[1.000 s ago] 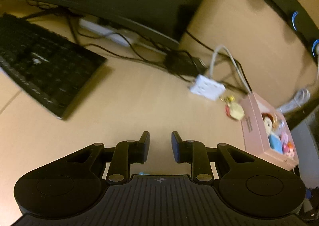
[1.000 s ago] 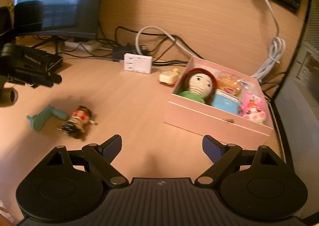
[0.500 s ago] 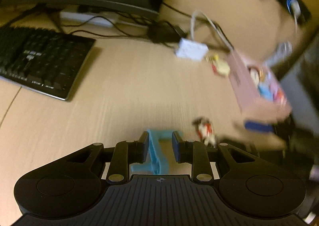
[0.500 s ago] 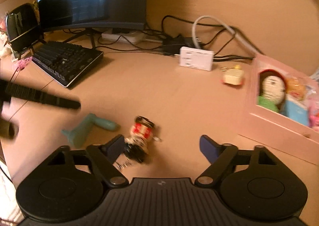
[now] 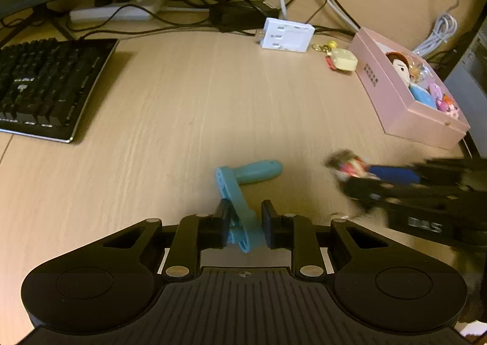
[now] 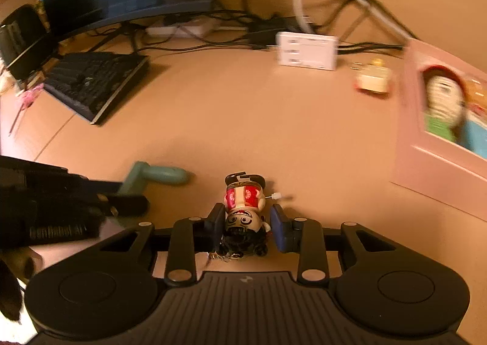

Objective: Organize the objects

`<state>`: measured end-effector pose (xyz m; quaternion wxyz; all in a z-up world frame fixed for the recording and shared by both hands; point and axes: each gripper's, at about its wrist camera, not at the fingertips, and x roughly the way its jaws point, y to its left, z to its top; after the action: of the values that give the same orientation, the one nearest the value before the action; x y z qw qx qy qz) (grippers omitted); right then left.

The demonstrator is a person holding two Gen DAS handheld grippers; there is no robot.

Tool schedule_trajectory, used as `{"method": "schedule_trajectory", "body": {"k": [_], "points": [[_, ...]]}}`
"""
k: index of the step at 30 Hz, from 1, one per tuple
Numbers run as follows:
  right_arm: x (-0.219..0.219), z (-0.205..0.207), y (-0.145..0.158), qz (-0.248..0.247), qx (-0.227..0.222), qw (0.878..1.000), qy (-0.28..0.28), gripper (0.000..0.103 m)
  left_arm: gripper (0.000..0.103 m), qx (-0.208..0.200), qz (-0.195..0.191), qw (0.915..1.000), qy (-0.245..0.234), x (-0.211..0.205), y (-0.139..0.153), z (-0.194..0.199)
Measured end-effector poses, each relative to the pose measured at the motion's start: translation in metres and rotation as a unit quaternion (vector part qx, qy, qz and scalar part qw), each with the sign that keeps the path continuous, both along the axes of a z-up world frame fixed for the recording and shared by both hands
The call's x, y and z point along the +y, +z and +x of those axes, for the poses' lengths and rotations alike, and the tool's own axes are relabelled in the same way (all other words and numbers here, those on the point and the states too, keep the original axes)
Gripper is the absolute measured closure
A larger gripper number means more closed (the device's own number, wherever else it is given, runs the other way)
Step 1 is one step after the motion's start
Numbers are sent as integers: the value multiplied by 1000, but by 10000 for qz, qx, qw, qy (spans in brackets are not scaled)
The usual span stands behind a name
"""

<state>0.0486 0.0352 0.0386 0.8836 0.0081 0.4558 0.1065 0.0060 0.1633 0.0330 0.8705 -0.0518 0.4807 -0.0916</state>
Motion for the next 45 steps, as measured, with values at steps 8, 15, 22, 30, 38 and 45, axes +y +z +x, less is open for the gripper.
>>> {"method": "schedule_trajectory", "body": {"k": [8, 15, 22, 30, 38, 45], "points": [[-59, -44, 7, -714, -166, 9964, -418, 71, 79, 27, -343, 9983, -460, -42, -3, 3], [-79, -57, 4, -426, -82, 9964, -724, 61, 78, 22, -313, 9940, -1051, -89, -6, 0], [-64, -66, 2, -571, -146, 9973, -434, 60, 78, 47, -409, 9939, -1024, -94, -7, 4], [-88, -75, 0, -1014, -204, 9907, -880, 52, 79, 102, -494, 9947, -892, -92, -7, 8], [-96, -77, 28, -445, -518, 9938, -878, 37, 84, 160, -423, 9957, -803, -90, -9, 8], [-82, -37, 9, -677, -244, 9957, -586, 36, 84, 146, -449, 9956, -812, -89, -10, 8]]}}
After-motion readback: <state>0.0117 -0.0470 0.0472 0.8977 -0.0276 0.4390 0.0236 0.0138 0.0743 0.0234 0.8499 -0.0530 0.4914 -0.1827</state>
